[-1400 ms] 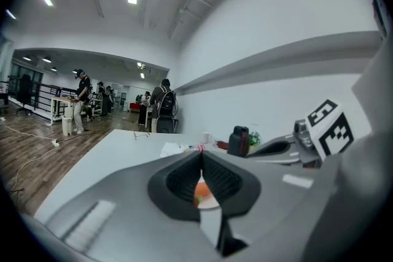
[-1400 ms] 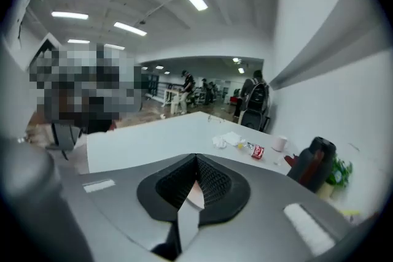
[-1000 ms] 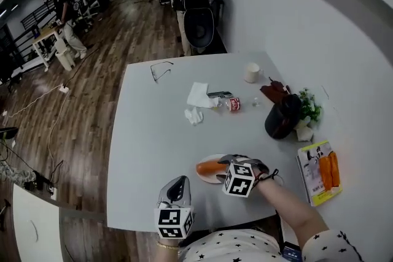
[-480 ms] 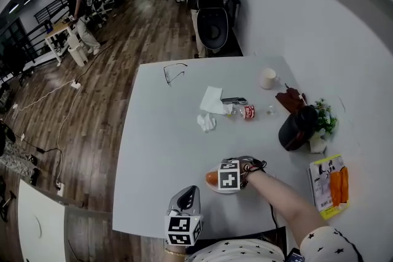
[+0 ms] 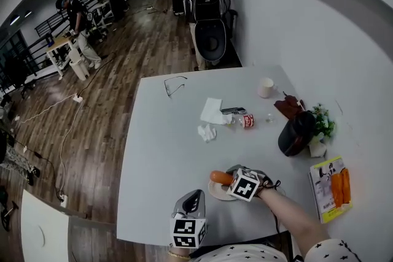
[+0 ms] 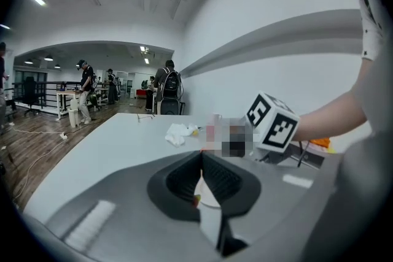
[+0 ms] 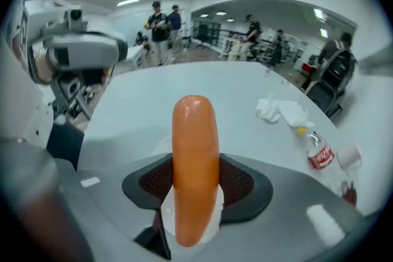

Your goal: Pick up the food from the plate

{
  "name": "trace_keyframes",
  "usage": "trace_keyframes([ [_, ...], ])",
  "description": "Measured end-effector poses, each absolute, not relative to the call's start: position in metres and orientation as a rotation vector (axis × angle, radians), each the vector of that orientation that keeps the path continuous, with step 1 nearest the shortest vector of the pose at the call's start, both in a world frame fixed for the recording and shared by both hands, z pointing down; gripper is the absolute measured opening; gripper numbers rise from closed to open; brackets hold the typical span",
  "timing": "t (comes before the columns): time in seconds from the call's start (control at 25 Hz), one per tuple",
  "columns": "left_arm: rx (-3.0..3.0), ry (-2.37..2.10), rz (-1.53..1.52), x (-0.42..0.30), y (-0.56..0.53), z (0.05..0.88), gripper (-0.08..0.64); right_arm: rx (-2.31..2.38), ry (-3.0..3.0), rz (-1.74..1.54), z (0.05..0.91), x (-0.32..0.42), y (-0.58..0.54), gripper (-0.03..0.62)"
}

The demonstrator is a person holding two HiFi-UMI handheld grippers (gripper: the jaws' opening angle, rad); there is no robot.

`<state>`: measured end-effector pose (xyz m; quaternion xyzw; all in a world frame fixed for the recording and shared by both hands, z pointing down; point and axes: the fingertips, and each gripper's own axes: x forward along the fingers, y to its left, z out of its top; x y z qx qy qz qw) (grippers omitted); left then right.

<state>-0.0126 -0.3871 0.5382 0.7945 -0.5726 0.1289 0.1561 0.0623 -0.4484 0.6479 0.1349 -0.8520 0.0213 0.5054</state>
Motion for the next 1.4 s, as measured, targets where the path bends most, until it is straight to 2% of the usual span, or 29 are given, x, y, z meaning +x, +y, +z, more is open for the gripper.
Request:
trace_keyframes([
  [0.2, 2.309, -1.646, 0.357, -0.004, -0.392, 0.532, 0.008, 0.769, -2.349, 0.366, 0.582, 0.071, -0.449, 0.215],
  [0.48, 2.329, -1.646, 0.339, 0.006, -0.398, 0.527, 0.008, 1.142, -2.513, 0.426, 0.529, 0.083, -0.429, 0.215],
  [0.8, 2.334, -1.648, 0.317, 0.012, -0.399, 0.524, 0.008, 1.154, -2.530, 0.493, 0.526, 0.083, -0.418, 0.215],
  [1.4, 2.348, -1.654, 0.301, 0.015, -0.398, 0.514, 0.008, 1.184, -2.519, 0.415, 0.522, 0.086, -0.412, 0.215],
])
